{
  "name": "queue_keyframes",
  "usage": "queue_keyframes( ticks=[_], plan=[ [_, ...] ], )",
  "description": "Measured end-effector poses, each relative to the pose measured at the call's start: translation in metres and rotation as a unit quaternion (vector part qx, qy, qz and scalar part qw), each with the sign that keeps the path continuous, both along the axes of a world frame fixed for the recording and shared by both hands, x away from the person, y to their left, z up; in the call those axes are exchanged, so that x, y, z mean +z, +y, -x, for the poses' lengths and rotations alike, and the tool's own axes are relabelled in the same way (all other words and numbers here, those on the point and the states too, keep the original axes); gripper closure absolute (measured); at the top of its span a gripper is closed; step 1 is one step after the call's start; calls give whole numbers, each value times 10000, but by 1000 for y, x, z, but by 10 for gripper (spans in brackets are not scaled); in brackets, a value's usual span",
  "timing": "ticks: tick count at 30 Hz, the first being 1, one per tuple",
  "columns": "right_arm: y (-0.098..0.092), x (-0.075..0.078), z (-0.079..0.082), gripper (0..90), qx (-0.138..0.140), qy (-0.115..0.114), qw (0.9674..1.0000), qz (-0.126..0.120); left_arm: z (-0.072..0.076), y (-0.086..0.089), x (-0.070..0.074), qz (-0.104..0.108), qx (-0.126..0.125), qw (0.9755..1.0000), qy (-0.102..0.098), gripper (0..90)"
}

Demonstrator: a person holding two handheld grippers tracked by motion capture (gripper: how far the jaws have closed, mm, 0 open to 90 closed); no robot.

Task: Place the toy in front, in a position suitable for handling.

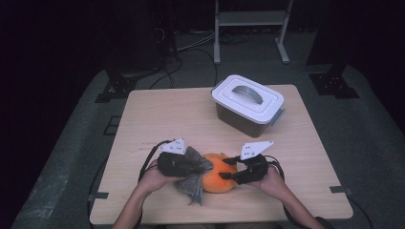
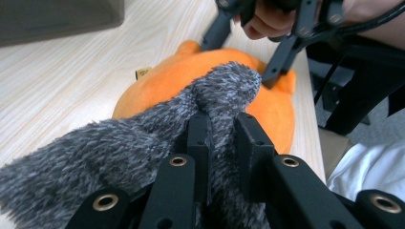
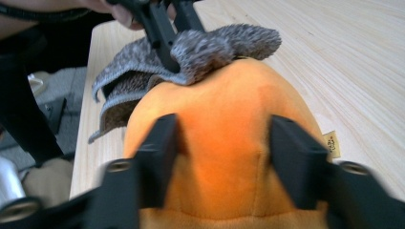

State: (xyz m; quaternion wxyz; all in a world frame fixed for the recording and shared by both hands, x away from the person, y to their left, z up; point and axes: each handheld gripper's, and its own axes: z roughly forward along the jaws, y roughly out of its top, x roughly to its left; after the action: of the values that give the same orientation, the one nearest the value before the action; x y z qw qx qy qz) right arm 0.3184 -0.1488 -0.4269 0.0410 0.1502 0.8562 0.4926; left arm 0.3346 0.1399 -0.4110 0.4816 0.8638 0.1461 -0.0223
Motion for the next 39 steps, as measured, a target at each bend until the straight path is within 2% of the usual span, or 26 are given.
queue_keyframes(
  ticks=[1, 4, 6, 7, 8, 9, 13, 14, 15, 16, 17, 19, 20, 21, 23, 25, 26, 27, 28, 29, 31, 32, 33, 36, 37, 39],
  plan=[
    [-1, 5, 2, 717, 91, -335, 9994, -26, -1, 1, 4, 81, 45, 9999, -43, 779],
    [-3, 10, -3, 738, 149, -368, 9992, -95, -2, 5, 9, 272, 129, 9995, -96, 779],
    [-3, 14, -7, 737, 297, -455, 9984, -130, -2, 7, 13, 446, 255, 9986, -154, 779],
    [0, 17, -7, 731, 476, -608, 9970, -45, -3, 7, 13, 463, 301, 9983, -176, 779],
    [0, 17, -7, 731, 476, -608, 9970, -45, -3, 7, 12, 423, 301, 9985, -184, 779],
    [4, 19, -6, 721, 722, -680, 9950, 106, -5, 7, 7, 300, 315, 9990, -123, 779],
    [0, 17, -6, 719, 776, -722, 9937, 362, -7, 9, -1, 196, 345, 9992, 30, 778],
    [-5, 15, -7, 713, 740, -667, 9944, 353, -7, 10, -2, 156, 351, 9992, 59, 778],
    [-15, 10, -9, 675, 680, -241, 9973, 149, -7, 10, -3, 156, 313, 9993, 102, 778],
    [-15, 10, -9, 675, 680, -241, 9973, 149, -7, 10, -4, 175, 255, 9994, 138, 778],
    [-22, 8, -8, 560, 571, -104, 9983, 47, -6, 8, -5, 164, 224, 9995, 131, 777],
    [-25, 11, -8, 439, 385, 5, 9992, -74, -5, 6, -6, 92, 166, 9998, 67, 777],
    [-25, 11, -8, 439, 385, 5, 9992, -74, -4, 5, -6, 98, 139, 9998, 82, 777],
    [-24, 15, -11, 352, 218, 133, 9997, -34, -4, 5, -5, 105, 114, 9998, 104, 777],
    [-21, 15, -12, 344, 212, 148, 9997, 52, -4, 5, -6, 104, 47, 9999, 120, 778],
    [-5, 6, -16, 317, 213, 316, 9984, 410, -3, 2, -6, 74, 12, 9999, 125, 778],
    [-5, 6, -16, 317, 213, 316, 9984, 410, -2, 0, -6, -3, 34, 10000, 92, 778],
    [3, 2, -16, 457, 308, 255, 9985, 365, -3, 1, -5, -13, 93, 9999, 65, 777],
    [3, 2, -16, 457, 308, 255, 9985, 365, -3, 1, -5, -13, 93, 9999, 65, 777],
    [5, 3, -15, 557, 374, 97, 9985, 380, -4, 3, -4, 22, 148, 9999, 66, 777],
    [6, 13, -16, 660, 489, -246, 9981, 276, -6, 9, 0, 165, 253, 9995, 16, 778],
    [7, 17, -17, 660, 513, -303, 9978, 291, -7, 13, 5, 459, 313, 9985, 18, 777],
    [9, 19, -17, 659, 586, -336, 9972, 328, -7, 14, 8, 514, 329, 9981, -11, 777],
    [15, 22, -15, 659, 704, -464, 9954, 458, -7, 14, 9, 496, 367, 9981, -62, 777],
    [19, 24, -12, 659, 807, -595, 9932, 598, -7, 14, 6, 339, 416, 9985, -44, 777],
    [19, 25, -10, 659, 854, -651, 9920, 667, -7, 14, 2, 255, 434, 9987, 8, 777]
  ],
)
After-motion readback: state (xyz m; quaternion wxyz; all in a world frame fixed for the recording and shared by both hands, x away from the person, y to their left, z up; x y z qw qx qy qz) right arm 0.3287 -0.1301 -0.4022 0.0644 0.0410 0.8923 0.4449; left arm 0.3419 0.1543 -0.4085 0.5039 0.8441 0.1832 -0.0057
